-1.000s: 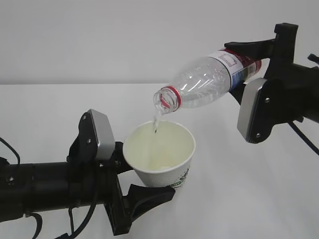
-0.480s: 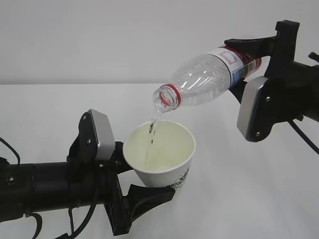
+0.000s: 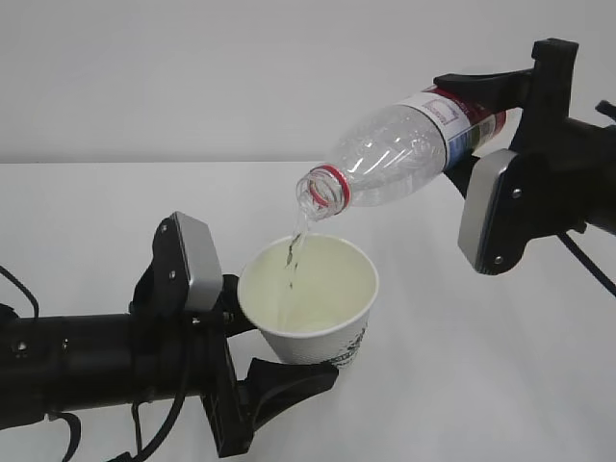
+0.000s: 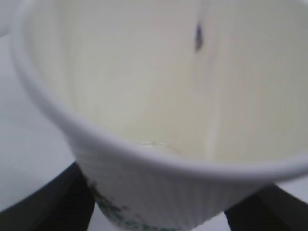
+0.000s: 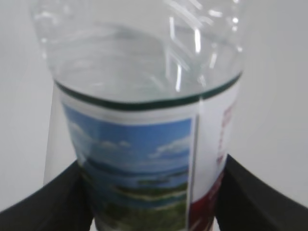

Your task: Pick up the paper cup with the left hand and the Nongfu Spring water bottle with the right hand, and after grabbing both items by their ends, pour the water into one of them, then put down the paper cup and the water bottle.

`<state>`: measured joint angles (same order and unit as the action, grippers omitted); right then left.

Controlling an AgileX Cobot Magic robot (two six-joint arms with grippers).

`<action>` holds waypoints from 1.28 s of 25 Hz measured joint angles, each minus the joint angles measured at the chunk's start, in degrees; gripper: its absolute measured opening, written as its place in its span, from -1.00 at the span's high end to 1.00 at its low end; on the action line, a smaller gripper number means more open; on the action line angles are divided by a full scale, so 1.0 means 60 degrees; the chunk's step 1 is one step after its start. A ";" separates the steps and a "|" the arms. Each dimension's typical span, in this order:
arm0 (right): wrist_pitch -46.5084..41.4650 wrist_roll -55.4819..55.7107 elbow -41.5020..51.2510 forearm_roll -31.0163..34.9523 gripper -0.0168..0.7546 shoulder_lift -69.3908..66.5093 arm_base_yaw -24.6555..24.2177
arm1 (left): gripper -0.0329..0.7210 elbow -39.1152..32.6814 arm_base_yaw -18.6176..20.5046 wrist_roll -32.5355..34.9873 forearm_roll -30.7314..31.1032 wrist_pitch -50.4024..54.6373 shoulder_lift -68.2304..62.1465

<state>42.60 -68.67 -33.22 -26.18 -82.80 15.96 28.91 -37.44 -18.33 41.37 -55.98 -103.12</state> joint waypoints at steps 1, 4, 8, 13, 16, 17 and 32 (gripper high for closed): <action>0.0000 -0.0017 0.0000 0.0015 -0.35 0.0000 0.0000 | -0.56 0.0000 0.0000 0.0000 0.0015 0.0000 0.0000; 0.0000 -0.0040 0.0000 0.0079 -0.35 0.0000 0.0000 | -0.56 0.0000 0.0000 0.0000 0.0079 0.0000 0.0000; 0.0000 -0.0085 0.0000 0.0157 -0.35 0.0000 0.0000 | -0.56 0.0000 0.0000 0.0000 0.0257 0.0179 0.0000; 0.0000 -0.0132 0.0000 0.0220 -0.35 0.0000 0.0000 | -0.56 0.0000 0.0000 -0.0159 0.0429 0.0234 0.0000; 0.0000 -0.0139 0.0000 0.0220 -0.35 0.0000 0.0000 | -0.56 0.0000 0.0000 -0.0206 0.0452 0.0234 0.0000; 0.0000 -0.0139 0.0000 0.0220 -0.35 0.0000 0.0000 | -0.56 0.0000 0.0000 -0.0246 0.0452 0.0234 0.0000; 0.0021 -0.0155 0.0000 0.0281 -0.35 0.0000 0.0000 | -0.56 0.0000 0.0000 -0.0644 0.0480 0.0583 0.0000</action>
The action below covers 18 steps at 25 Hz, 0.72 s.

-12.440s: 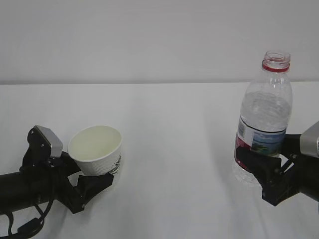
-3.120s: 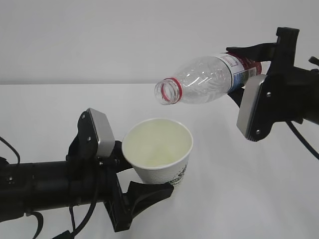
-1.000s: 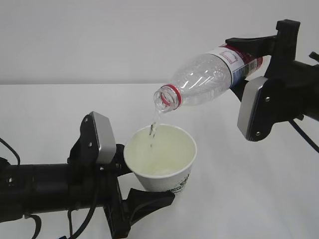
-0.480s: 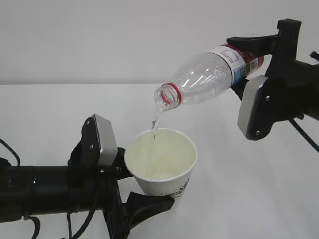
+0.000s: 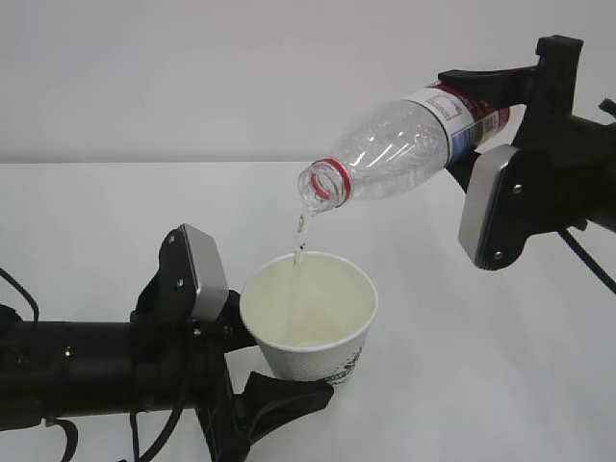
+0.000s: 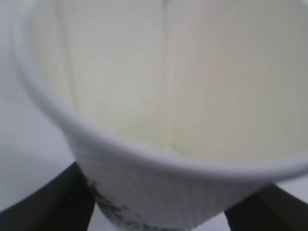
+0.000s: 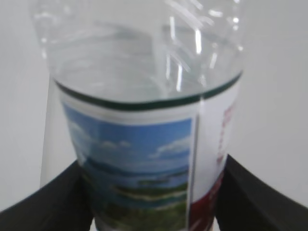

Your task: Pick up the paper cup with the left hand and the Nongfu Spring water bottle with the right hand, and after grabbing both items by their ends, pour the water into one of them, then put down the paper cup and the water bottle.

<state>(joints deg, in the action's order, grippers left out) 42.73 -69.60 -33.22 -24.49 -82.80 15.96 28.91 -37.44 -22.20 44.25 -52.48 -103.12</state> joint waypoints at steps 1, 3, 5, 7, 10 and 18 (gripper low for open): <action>0.0000 0.0000 0.0000 0.0000 -0.35 0.0000 0.0000 | -0.56 0.0000 0.0000 0.0000 0.0000 0.0000 0.0000; 0.0015 0.0000 0.0000 0.0000 -0.35 0.0000 0.0000 | -0.56 0.0000 0.0000 -0.0017 0.0016 0.0000 0.0000; 0.0015 0.0000 0.0000 0.0000 -0.35 0.0000 0.0000 | -0.56 0.0000 0.0000 -0.0008 0.0016 0.0000 0.0000; 0.0022 -0.0023 0.0000 0.0000 -0.35 0.0000 0.0000 | -0.56 0.0000 0.0000 -0.0023 0.0016 0.0000 0.0000; 0.0022 -0.0020 0.0000 0.0000 -0.35 0.0000 0.0000 | -0.56 0.0000 0.0000 -0.0023 0.0016 0.0000 0.0000; 0.0022 -0.0020 0.0000 0.0020 -0.35 0.0000 0.0000 | -0.56 0.0000 0.0000 -0.0023 0.0016 0.0022 0.0000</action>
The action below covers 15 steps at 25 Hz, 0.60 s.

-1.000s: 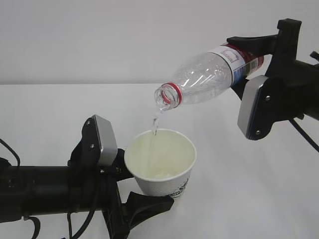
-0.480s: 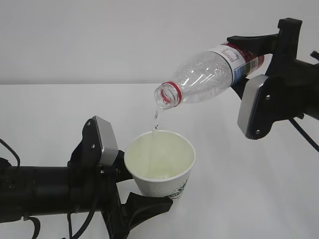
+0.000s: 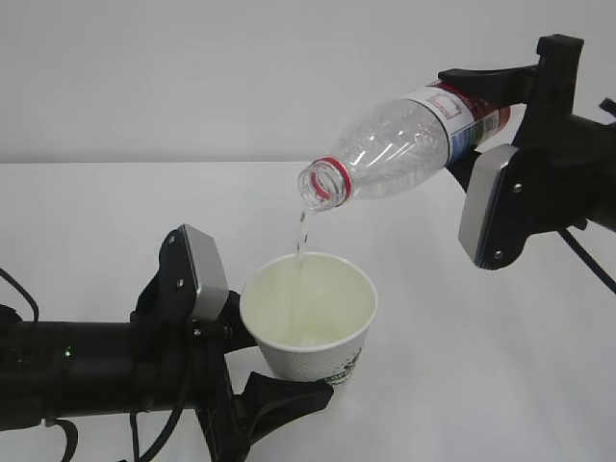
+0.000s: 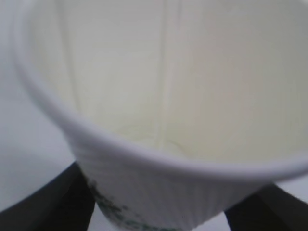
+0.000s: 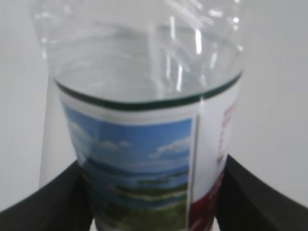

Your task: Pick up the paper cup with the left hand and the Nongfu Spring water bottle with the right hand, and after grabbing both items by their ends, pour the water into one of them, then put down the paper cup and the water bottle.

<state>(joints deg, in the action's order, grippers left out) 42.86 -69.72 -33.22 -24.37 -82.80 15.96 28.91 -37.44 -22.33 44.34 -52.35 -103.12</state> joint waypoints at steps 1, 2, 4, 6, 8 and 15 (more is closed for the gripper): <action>0.0000 0.0000 0.0000 0.0000 -0.35 0.0000 0.0000 | -0.56 0.0000 0.0000 0.0000 0.0000 0.0000 0.0000; 0.0015 -0.0018 0.0000 0.0000 -0.35 0.0000 0.0000 | -0.56 0.0000 0.0000 0.0000 0.0000 0.0000 0.0000; 0.0015 -0.0038 0.0000 0.0000 -0.35 0.0000 0.0000 | -0.56 0.0000 0.0000 0.0000 0.0000 0.0000 0.0000; 0.0015 -0.0059 0.0000 0.0000 -0.35 0.0000 0.0000 | -0.56 0.0000 0.0000 0.0000 0.0000 0.0004 0.0000; 0.0015 -0.0078 0.0000 0.0000 -0.35 0.0000 0.0000 | -0.56 0.0000 0.0000 0.0000 0.0000 0.0020 0.0000; 0.0015 -0.0095 0.0000 0.0020 -0.35 0.0000 0.0000 | -0.56 0.0000 0.0000 0.0000 0.0000 0.0052 0.0000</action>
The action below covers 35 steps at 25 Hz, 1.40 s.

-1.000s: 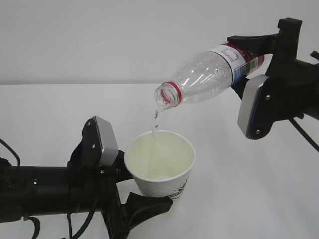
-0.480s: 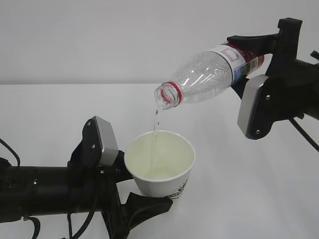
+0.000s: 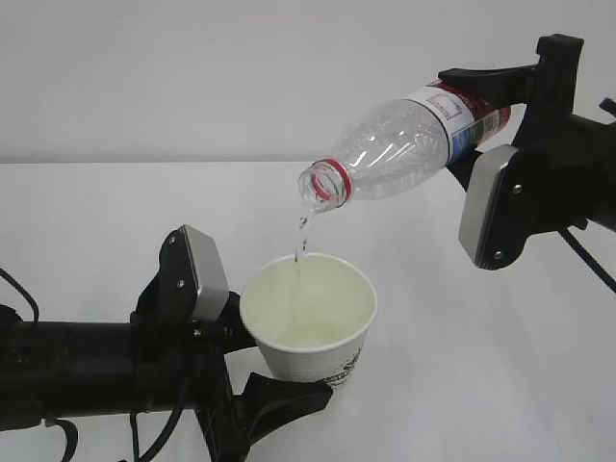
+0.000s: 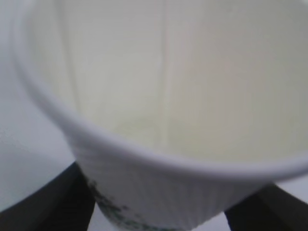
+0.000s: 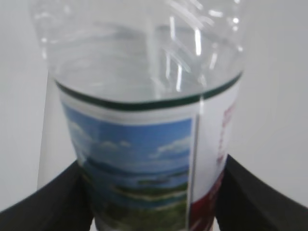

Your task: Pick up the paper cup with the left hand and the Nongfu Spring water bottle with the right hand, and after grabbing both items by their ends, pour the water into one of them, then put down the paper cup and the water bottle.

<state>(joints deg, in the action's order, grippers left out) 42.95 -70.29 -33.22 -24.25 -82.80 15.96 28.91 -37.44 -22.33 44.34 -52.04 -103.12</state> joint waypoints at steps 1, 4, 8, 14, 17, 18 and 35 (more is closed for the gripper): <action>0.0000 -0.0004 0.0000 0.0000 -0.35 0.0000 0.0000 | -0.56 0.0000 0.0000 0.0000 0.0000 0.0006 0.0000; 0.0000 -0.0020 0.0000 0.0000 -0.35 0.0000 0.0000 | -0.56 0.0000 0.0000 0.0000 0.0000 0.0022 0.0000; 0.0000 -0.0038 0.0000 0.0004 -0.35 0.0000 0.0000 | -0.56 0.0000 0.0000 0.0000 0.0000 0.0061 0.0000; 0.0000 -0.0055 0.0000 0.0021 -0.35 0.0000 0.0000 | -0.56 0.0000 0.0000 0.0000 0.0000 0.0061 0.0000; 0.0000 -0.0072 0.0000 0.0021 -0.35 0.0000 0.0000 | -0.56 0.0000 0.0000 0.0000 0.0000 0.0061 0.0000; 0.0000 -0.0072 0.0000 0.0021 -0.35 0.0000 0.0000 | -0.56 0.0000 0.0000 0.0000 0.0000 0.0061 0.0000; 0.0000 -0.0163 0.0000 0.0025 -0.35 0.0000 0.0000 | -0.56 0.0000 0.0000 0.0000 0.0000 0.0061 0.0000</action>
<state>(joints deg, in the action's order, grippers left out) 42.95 -71.27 -33.22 -24.11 -82.80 15.96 28.91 -37.44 -22.33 44.34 -51.67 -103.12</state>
